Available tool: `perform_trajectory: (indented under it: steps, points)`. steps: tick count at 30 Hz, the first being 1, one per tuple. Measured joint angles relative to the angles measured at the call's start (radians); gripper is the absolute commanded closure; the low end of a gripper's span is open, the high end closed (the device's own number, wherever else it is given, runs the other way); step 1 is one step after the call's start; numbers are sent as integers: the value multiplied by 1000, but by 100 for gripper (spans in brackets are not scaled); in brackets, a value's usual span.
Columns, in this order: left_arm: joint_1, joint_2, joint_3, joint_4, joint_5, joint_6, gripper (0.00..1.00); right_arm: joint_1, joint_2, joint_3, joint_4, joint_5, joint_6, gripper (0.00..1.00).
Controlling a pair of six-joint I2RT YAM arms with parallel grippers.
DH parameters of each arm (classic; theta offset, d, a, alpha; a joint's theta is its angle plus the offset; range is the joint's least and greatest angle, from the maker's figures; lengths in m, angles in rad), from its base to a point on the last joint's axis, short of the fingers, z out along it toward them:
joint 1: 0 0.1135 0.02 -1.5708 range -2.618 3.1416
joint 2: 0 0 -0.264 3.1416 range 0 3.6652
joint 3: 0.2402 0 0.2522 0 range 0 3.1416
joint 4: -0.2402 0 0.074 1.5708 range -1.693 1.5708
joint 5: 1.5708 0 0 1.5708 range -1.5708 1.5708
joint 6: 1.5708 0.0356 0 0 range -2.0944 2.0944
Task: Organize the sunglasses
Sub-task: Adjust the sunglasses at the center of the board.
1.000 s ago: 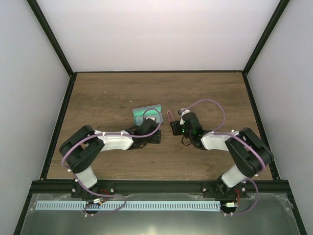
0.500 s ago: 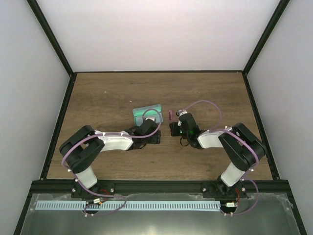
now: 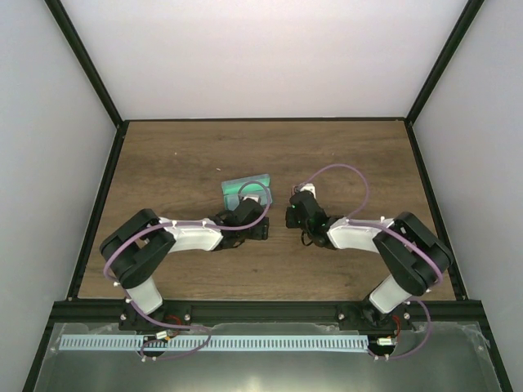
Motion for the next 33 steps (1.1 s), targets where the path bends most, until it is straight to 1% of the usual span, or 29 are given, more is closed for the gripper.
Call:
perform_trajectory:
  steps: [10,14,18,23,26,28,31,33]
  points:
    - [0,5,0,16,9,0,23,28,-41,33,-183,206,24,99]
    - [0,5,0,21,18,0,23,64,-25,109,-318,346,57,99]
    - [0,6,-1,32,32,4,23,105,109,258,-498,504,159,96]
    - [0,6,-6,32,21,14,23,152,359,436,-827,679,394,94]
    - [13,-3,-23,31,-15,25,23,149,431,542,-1011,731,542,88]
    - [19,-10,-32,28,-35,29,23,151,457,590,-1088,754,606,78]
    - [19,-20,-46,25,-53,39,23,158,467,608,-1133,770,652,67]
    - [16,-28,-53,19,-56,44,23,164,464,604,-1133,774,650,65]
